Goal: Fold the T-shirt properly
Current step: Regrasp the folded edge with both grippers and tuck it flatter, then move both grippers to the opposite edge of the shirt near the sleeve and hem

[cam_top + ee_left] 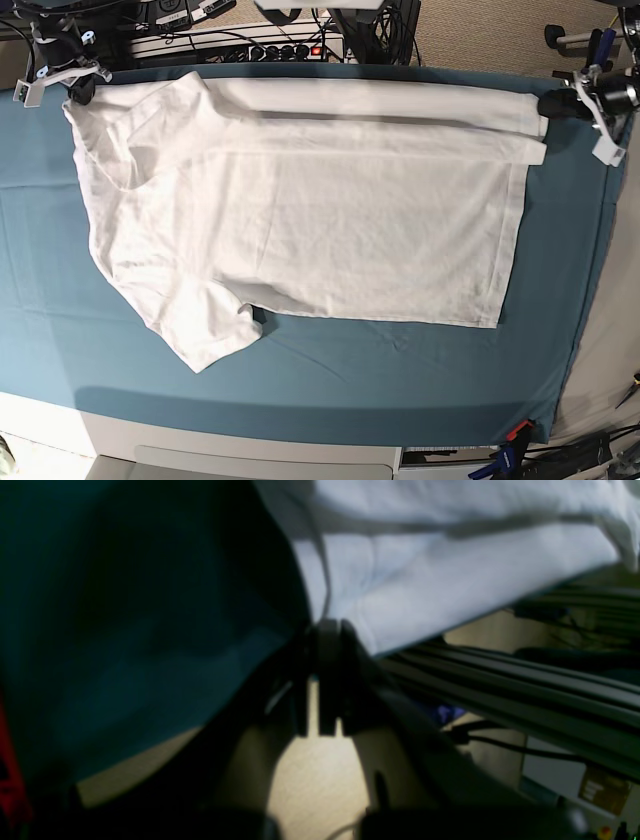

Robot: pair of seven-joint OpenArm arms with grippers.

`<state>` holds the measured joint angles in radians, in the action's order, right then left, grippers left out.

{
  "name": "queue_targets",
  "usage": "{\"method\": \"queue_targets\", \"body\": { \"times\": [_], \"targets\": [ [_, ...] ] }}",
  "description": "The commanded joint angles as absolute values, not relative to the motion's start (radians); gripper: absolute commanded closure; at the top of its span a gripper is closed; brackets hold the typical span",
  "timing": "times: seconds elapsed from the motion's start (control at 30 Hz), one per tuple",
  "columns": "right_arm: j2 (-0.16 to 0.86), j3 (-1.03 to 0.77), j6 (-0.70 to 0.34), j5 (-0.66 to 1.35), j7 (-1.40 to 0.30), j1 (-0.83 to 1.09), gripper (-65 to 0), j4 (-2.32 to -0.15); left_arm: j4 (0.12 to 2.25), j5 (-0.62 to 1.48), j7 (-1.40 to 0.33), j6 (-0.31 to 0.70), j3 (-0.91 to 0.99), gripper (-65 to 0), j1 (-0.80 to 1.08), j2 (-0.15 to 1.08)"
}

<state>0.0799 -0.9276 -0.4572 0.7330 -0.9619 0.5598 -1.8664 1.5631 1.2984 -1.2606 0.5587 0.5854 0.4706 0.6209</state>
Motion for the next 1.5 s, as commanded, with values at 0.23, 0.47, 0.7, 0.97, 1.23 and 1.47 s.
{"method": "queue_targets", "body": {
  "times": [0.23,0.47,0.7,0.97,1.23,1.47],
  "targets": [
    [0.097,-0.944,-0.451,0.733,-0.933,0.568,0.0,-1.885,1.575,1.295,-1.257,0.559,0.604,0.0,0.472,0.645],
    [0.096,-0.944,-0.452,0.732,-0.947,0.569,0.0,-1.885,1.575,1.294,-1.257,0.560,0.604,0.0,0.478,0.646],
    [0.096,-0.944,-0.452,0.733,-0.950,0.569,-14.2,-1.885,1.575,1.294,-1.256,0.578,0.604,-7.1,0.516,0.645],
    [0.096,-0.946,-0.451,0.723,-0.950,0.569,-19.6,-1.885,1.576,1.269,-1.241,0.604,0.606,-18.3,0.515,0.646],
    [0.097,-1.074,-0.451,0.719,-0.980,0.580,-19.6,-1.886,1.578,1.269,-1.242,0.604,0.739,-18.3,0.516,0.675],
    [0.097,-1.178,-0.451,0.763,-0.977,0.620,-19.6,-1.966,1.634,1.309,-1.223,0.605,0.902,-18.3,0.516,0.716]
  ]
}}
